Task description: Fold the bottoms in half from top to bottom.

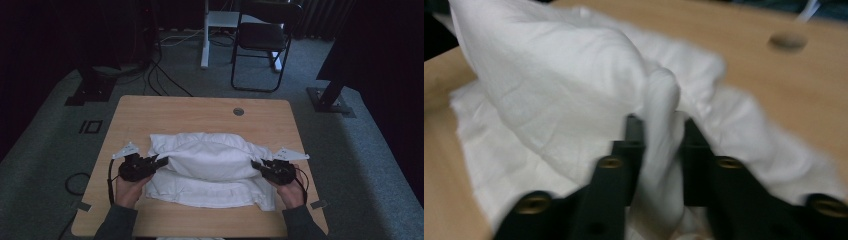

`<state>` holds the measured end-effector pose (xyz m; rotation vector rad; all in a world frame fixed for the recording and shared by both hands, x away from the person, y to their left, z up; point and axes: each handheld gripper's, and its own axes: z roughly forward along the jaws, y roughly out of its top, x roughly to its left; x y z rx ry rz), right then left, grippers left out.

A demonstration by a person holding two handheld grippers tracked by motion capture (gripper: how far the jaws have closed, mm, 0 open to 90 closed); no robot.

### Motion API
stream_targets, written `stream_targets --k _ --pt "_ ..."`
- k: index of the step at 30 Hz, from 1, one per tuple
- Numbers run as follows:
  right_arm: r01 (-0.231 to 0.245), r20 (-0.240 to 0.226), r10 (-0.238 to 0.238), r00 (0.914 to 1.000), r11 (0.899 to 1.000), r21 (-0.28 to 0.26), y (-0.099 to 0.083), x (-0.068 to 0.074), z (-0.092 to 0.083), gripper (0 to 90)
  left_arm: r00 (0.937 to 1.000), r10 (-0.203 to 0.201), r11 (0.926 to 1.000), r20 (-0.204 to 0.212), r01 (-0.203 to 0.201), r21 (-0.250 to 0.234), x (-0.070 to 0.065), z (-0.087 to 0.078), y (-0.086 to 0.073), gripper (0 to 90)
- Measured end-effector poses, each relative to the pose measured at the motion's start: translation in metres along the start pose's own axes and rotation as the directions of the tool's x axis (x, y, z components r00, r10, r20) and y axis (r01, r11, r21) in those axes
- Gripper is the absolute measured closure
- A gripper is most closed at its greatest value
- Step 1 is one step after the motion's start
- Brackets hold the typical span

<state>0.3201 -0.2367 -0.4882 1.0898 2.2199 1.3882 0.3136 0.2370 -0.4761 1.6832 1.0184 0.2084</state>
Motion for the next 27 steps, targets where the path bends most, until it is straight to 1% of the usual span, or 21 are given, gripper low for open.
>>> stream_targets --k 1,2,3,5,6,8,9,10,11,12,14,15,17,19,20,21,22,23,24,26,27 --pt "0.001 0.0 -0.001 1.0 1.0 0.007 -0.004 -0.001 -0.001 60.0 0.9999 0.0 0.9998 -0.012 0.0 -0.021 0.0 -0.006 0.002 63.9" --pt "0.008 0.001 -0.008 1.0 1.0 0.005 -0.005 -0.001 -0.003 54.1 1.0 -0.007 0.9992 -0.005 0.006 -0.04 0.001 -0.01 0.004 63.7" --pt "0.019 -0.003 -0.019 0.9998 1.0 0.002 -0.005 -0.002 -0.006 49.9 1.0 -0.002 0.9988 -0.007 0.001 -0.05 0.0 -0.012 0.008 63.3" --pt "0.026 -0.007 -0.027 0.9996 0.999 -0.03 0.002 0.0 -0.013 44.4 0.9993 0.022 0.9988 -0.031 -0.023 -0.042 -0.004 -0.011 0.017 61.9" --pt "0.029 -0.005 -0.029 0.9996 0.998 -0.05 0.008 0.001 -0.015 43.3 0.9987 0.031 0.9989 -0.04 -0.032 -0.035 -0.006 -0.008 0.022 61.8" --pt "0.031 0.0 -0.031 0.9995 0.995 -0.094 0.022 0.004 -0.016 43.6 0.9981 0.048 0.9982 -0.04 -0.049 -0.033 -0.012 0.001 0.032 61.9" --pt "0.033 -0.002 -0.033 0.9994 0.994 -0.108 0.029 0.006 -0.014 45.4 0.9975 0.058 0.9978 -0.041 -0.059 -0.03 -0.015 0.007 0.038 62.1" --pt "0.033 -0.002 -0.033 0.9994 0.994 -0.108 0.029 0.006 -0.014 45.4 0.9975 0.058 0.9978 -0.041 -0.059 -0.03 -0.015 0.007 0.038 62.2" --pt "0.038 0.006 -0.037 0.9993 0.993 -0.112 0.036 0.009 -0.011 47.8 0.9969 0.062 0.998 -0.048 -0.062 -0.006 -0.022 0.024 0.048 62.2" --pt "0.064 0.039 -0.06 0.9974 0.994 -0.089 0.05 0.018 0.005 50.9 0.9968 0.067 0.9977 -0.043 -0.067 0.011 -0.025 0.033 0.051 62.8" --pt "0.076 0.066 -0.073 0.9951 0.996 -0.036 0.057 0.025 0.026 51.4 0.9945 0.098 0.9936 -0.037 -0.096 0.06 -0.032 0.053 0.052 62.9" --pt "0.083 0.079 -0.082 0.9935 0.997 -0.005 0.058 0.027 0.037 51.4 0.9928 0.114 0.9898 -0.038 -0.11 0.091 -0.035 0.063 0.049 63.0" --pt "0.102 0.096 -0.107 0.9895 0.993 0.054 0.053 0.031 0.058 51.8 0.9917 0.122 0.9821 -0.039 -0.115 0.149 -0.037 0.081 0.038 63.0" --pt "0.103 0.104 -0.116 0.9878 0.988 0.116 0.042 0.035 0.076 53.2 0.9916 0.125 0.9701 -0.033 -0.115 0.214 -0.038 0.097 0.021 63.4" --pt "0.101 0.109 -0.118 0.987 0.984 0.145 0.035 0.036 0.082 54.2 0.9914 0.126 0.9622 -0.033 -0.114 0.247 -0.037 0.103 0.011 64.1" --pt "0.1 0.104 -0.118 0.9876 0.981 0.165 0.027 0.037 0.087 54.7 0.992 0.123 0.9553 -0.028 -0.11 0.274 -0.037 0.108 0.0 64.6" --pt "0.1 0.104 -0.118 0.9876 0.981 0.165 0.027 0.037 0.087 54.7 0.992 0.123 0.9553 -0.028 -0.11 0.274 -0.037 0.108 0.0 64.8" --pt "0.095 0.099 -0.114 0.9886 0.979 0.181 0.02 0.039 0.09 54.8 0.9933 0.115 0.9445 -0.013 -0.105 0.311 -0.035 0.111 -0.024 64.8" --pt "0.092 0.087 -0.111 0.99 0.975 0.202 0.002 0.044 0.093 54.9 0.9944 0.105 0.9458 -0.015 -0.095 0.311 -0.034 0.111 -0.033 65.6" --pt "0.084 0.078 -0.102 0.9917 0.974 0.209 -0.011 0.047 0.092 54.8 0.9942 0.106 0.9435 -0.021 -0.094 0.318 -0.034 0.109 -0.047 67.1" --pt "0.084 0.077 -0.103 0.9917 0.973 0.214 -0.016 0.047 0.092 54.8 0.9928 0.117 0.943 -0.024 -0.103 0.316 -0.034 0.107 -0.053 67.6"
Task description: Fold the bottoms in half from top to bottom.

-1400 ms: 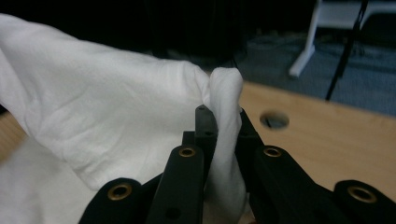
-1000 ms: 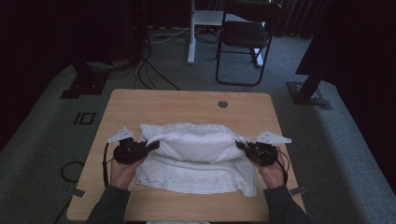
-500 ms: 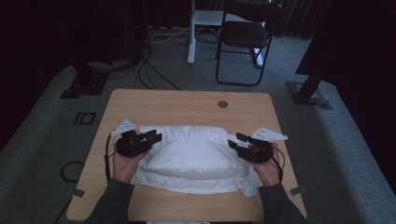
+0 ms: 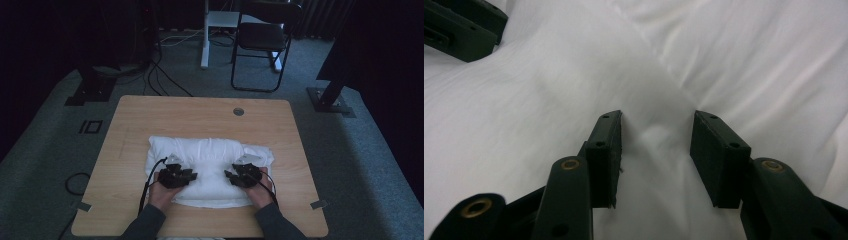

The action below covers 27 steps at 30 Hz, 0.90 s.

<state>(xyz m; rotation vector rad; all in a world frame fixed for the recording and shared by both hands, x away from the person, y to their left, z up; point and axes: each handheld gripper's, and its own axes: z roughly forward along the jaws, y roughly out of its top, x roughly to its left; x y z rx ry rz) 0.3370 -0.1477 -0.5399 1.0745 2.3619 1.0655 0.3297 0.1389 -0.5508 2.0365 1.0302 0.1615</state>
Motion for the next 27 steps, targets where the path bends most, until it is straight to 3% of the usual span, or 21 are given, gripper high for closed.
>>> stream_targets --k 2,8,11,13,17,20,21,22,24,27 --pt "0.003 -0.002 -0.003 1.0 1.0 0.008 -0.01 0.002 0.001 54.8 1.0 0.001 0.9997 -0.006 -0.001 -0.024 -0.001 -0.003 -0.01 67.9" --pt "0.012 0.006 -0.012 0.9999 1.0 0.001 -0.025 0.001 -0.01 55.6 0.9999 -0.009 0.9992 -0.014 0.009 -0.039 0.0 -0.013 -0.019 66.6" --pt "0.015 0.053 -0.015 0.9985 1.0 0.01 -0.035 -0.005 -0.019 58.5 0.9981 -0.021 0.9983 -0.057 0.018 -0.056 0.004 -0.025 -0.026 65.3" --pt "-0.008 0.068 0.008 0.9976 1.0 0.007 -0.042 -0.011 -0.027 58.6 0.9904 -0.036 0.9968 -0.133 0.026 -0.076 0.011 -0.037 -0.035 65.3" --pt "-0.065 0.068 0.065 0.9956 0.998 -0.007 -0.056 -0.023 -0.038 58.2 0.9716 -0.086 0.9933 -0.22 0.067 -0.094 0.025 -0.053 -0.044 63.4" --pt "-0.078 0.067 0.079 0.9946 0.997 -0.012 -0.058 -0.025 -0.039 57.5 0.9425 -0.099 0.9934 -0.319 0.075 -0.087 0.031 -0.057 -0.045 55.9" --pt "-0.074 0.07 0.075 0.9948 0.997 -0.009 -0.057 -0.025 -0.038 57.5 0.9283 -0.117 0.9915 -0.353 0.089 -0.095 0.033 -0.057 -0.046 53.4" --pt "-0.069 0.074 0.07 0.9949 0.998 -0.008 -0.057 -0.026 -0.037 57.4 0.9185 -0.129 0.9899 -0.374 0.097 -0.104 0.035 -0.056 -0.046 49.0" --pt "-0.069 0.073 0.07 0.9949 0.998 -0.01 -0.055 -0.028 -0.034 57.3 0.9128 -0.145 0.9878 -0.382 0.111 -0.108 0.039 -0.054 -0.045 46.3" --pt "-0.081 0.065 0.082 0.9945 0.997 -0.017 -0.052 -0.036 -0.029 56.9 0.888 -0.149 0.9883 -0.435 0.119 -0.096 0.042 -0.049 -0.039 36.8"
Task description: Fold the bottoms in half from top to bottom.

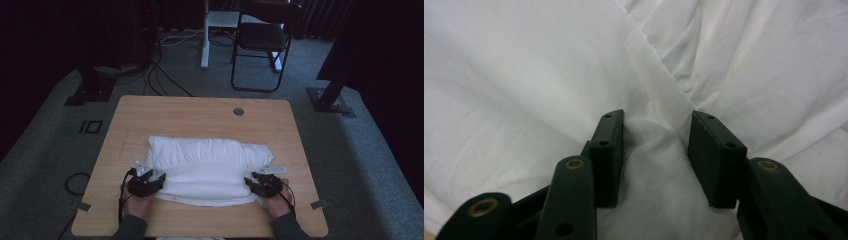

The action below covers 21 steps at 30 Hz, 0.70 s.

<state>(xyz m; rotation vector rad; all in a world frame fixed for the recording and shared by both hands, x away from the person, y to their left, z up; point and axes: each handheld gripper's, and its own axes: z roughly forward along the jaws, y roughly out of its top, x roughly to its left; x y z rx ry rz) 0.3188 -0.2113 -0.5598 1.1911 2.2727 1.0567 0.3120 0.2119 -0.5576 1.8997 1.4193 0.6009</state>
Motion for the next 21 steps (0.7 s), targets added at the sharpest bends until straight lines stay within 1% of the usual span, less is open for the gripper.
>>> stream_targets --k 1,2,3,6,8,9,11,15,21 --pt "-0.002 -0.002 0.002 1.0 1.0 -0.001 0.001 -0.002 0.002 56.8 0.9998 -0.009 0.9999 -0.016 0.009 0.011 0.002 0.003 0.002 29.7" --pt "-0.004 -0.001 0.004 1.0 1.0 -0.001 0.003 -0.004 0.003 56.5 0.9994 -0.03 0.9994 -0.016 0.03 0.019 0.004 0.005 0.003 23.1" --pt "-0.003 0.0 0.003 1.0 1.0 -0.002 0.004 -0.005 0.005 56.5 0.9988 -0.042 0.9989 -0.025 0.042 0.017 0.007 0.007 0.004 18.6" --pt "-0.01 -0.008 0.01 0.9999 1.0 -0.003 0.008 -0.011 0.01 56.3 0.9972 -0.048 0.9981 -0.057 0.05 0.036 0.01 0.013 0.008 9.6" --pt "-0.012 -0.01 0.012 0.9999 1.0 -0.006 0.01 -0.013 0.012 56.3 0.9969 -0.047 0.9981 -0.064 0.049 0.038 0.012 0.016 0.009 3.2" --pt "-0.012 -0.013 0.012 0.9998 1.0 -0.009 0.01 -0.014 0.013 56.3 0.9966 -0.054 0.9978 -0.062 0.056 0.034 0.014 0.017 0.01 2.6" --pt "-0.024 -0.021 0.023 0.9995 1.0 -0.014 0.01 -0.015 0.014 56.3 0.9966 -0.054 0.9978 -0.062 0.056 0.036 0.015 0.017 0.011 2.2" --pt "-0.024 -0.016 0.024 0.9996 1.0 -0.016 0.01 -0.014 0.014 56.2 0.9955 -0.063 0.9974 -0.07 0.066 0.031 0.015 0.018 0.011 2.0" --pt "-0.03 -0.013 0.03 0.9995 0.999 -0.021 0.009 -0.013 0.014 56.1 0.9947 -0.062 0.9973 -0.082 0.065 0.034 0.013 0.019 0.012 2.1"
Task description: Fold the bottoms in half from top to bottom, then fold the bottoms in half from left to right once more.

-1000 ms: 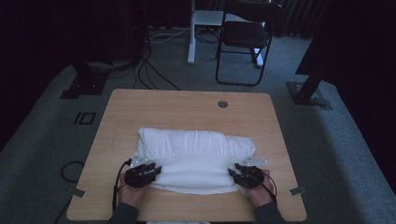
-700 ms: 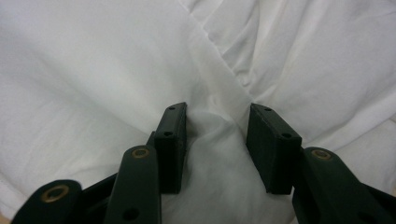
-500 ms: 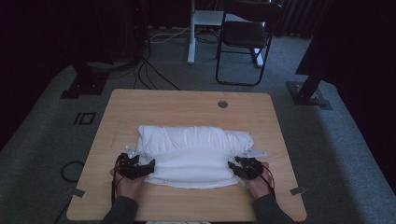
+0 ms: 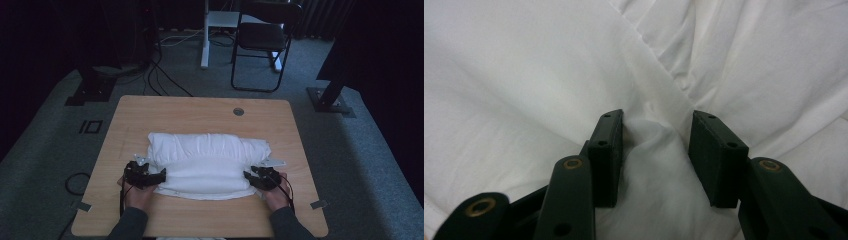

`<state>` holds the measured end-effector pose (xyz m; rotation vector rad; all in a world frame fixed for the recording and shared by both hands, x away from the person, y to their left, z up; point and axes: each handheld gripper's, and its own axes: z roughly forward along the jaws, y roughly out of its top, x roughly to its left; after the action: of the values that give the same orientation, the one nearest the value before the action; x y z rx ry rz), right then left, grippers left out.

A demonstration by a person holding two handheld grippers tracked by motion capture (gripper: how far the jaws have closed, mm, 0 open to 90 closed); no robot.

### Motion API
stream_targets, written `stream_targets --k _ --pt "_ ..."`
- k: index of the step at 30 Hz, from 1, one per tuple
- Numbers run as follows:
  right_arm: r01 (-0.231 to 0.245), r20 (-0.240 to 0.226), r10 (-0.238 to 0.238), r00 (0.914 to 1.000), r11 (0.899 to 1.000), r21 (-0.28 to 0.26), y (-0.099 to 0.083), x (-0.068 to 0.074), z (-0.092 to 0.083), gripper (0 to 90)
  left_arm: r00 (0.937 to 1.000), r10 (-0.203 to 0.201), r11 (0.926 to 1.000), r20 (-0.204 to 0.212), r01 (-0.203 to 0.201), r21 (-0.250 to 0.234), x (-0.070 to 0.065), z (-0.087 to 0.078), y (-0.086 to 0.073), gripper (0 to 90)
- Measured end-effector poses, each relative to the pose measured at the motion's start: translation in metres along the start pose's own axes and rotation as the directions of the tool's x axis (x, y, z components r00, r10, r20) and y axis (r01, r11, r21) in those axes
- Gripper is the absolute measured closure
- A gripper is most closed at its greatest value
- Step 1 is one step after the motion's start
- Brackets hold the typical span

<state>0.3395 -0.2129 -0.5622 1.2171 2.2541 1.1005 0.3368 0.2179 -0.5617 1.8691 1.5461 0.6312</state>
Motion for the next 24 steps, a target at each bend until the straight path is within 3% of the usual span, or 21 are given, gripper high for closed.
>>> stream_targets --k 5,9,11,14,15,19,20,23,24 --pt "0.002 0.001 -0.002 1.0 1.0 -0.004 -0.001 0.0 0.0 56.0 0.9996 -0.012 0.9999 -0.025 0.012 0.003 -0.004 0.001 0.001 2.3" --pt "-0.009 -0.007 0.008 0.9999 1.0 -0.008 -0.001 -0.001 0.0 55.8 0.9998 -0.007 1.0 -0.018 0.007 -0.004 -0.006 0.001 0.0 4.2" --pt "-0.01 -0.008 0.01 0.9999 1.0 -0.012 -0.002 -0.001 0.0 55.7 1.0 0.004 0.9999 -0.006 -0.004 -0.014 -0.008 -0.001 0.0 12.5" --pt "-0.01 -0.007 0.01 0.9999 1.0 -0.016 -0.002 0.0 0.0 55.6 0.9999 0.004 0.9987 0.014 -0.003 -0.052 -0.015 -0.004 -0.004 32.9" --pt "-0.01 -0.007 0.01 0.9999 1.0 -0.016 -0.002 0.0 0.0 55.6 0.9998 0.002 0.9985 0.019 -0.001 -0.055 -0.016 -0.005 -0.004 32.9" --pt "-0.014 -0.01 0.014 0.9999 1.0 -0.019 -0.003 0.0 0.0 55.6 0.9995 -0.01 0.998 0.031 0.012 -0.062 -0.018 -0.006 -0.004 50.2" --pt "-0.012 -0.011 0.011 0.9999 1.0 -0.021 -0.003 0.0 0.0 55.6 0.9979 -0.014 0.998 0.064 0.018 -0.06 -0.018 -0.007 -0.004 57.4" --pt "-0.009 -0.01 0.009 0.9999 1.0 -0.022 -0.003 0.0 0.0 55.6 0.9959 -0.024 0.998 0.088 0.029 -0.057 -0.018 -0.007 -0.004 72.3" --pt "-0.01 -0.01 0.01 0.9999 1.0 -0.022 -0.003 0.0 0.0 55.6 0.9918 -0.051 0.9969 0.117 0.058 -0.053 -0.017 -0.007 -0.004 77.2"
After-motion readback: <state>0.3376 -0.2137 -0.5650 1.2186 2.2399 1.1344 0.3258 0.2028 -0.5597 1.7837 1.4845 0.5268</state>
